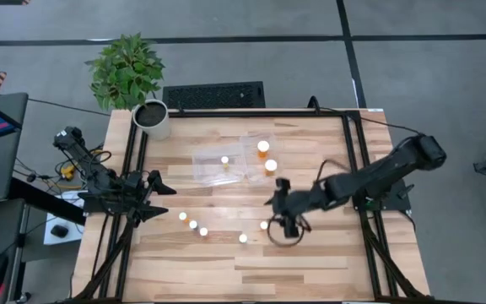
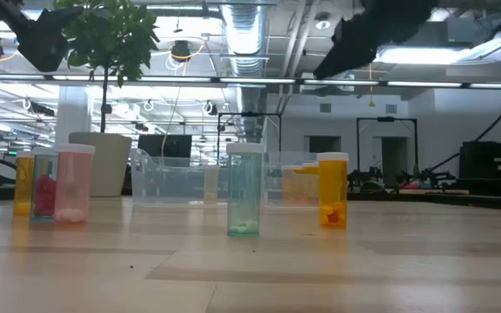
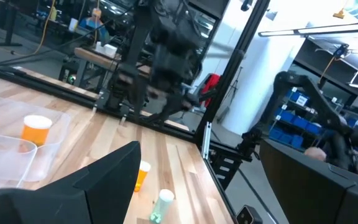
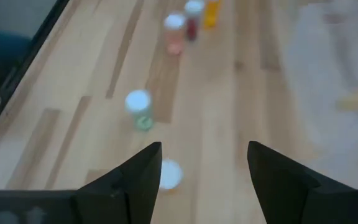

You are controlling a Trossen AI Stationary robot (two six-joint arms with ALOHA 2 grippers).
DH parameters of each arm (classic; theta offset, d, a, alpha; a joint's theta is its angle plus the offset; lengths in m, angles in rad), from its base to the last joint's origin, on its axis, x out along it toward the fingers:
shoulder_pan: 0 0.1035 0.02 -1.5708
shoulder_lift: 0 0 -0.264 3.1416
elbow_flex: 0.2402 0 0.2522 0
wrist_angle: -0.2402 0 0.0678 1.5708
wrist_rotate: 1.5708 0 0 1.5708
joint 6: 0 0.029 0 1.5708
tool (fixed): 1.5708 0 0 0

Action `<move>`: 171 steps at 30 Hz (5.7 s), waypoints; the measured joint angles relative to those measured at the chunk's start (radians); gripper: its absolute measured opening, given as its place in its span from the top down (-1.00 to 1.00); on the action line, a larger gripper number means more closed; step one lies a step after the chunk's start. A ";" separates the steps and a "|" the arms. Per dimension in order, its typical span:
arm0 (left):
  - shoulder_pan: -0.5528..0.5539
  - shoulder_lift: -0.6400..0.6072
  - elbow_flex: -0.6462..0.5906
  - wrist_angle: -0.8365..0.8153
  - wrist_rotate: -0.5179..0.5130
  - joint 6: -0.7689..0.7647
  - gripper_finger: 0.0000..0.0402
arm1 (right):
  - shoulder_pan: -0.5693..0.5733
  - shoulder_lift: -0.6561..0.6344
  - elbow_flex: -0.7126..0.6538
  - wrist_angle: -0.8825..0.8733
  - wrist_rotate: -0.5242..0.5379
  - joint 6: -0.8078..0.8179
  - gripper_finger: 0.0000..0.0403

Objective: Pick and place medicine bottles into bin by pill shape (circle, oval)
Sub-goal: Put the orange capsule bottle into the right transparent bin

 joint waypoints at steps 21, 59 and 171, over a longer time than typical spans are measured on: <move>0.000 0.000 0.000 0.028 0.000 0.019 -0.61 | 0.028 0.257 0.000 0.123 0.020 0.057 -0.22; 0.000 0.000 0.000 0.024 0.000 0.009 -0.61 | 0.047 0.258 0.000 0.073 0.019 0.135 -0.07; 0.000 0.000 0.001 0.024 -0.003 -0.003 -0.61 | -0.676 0.358 0.182 0.050 -0.242 -0.251 0.42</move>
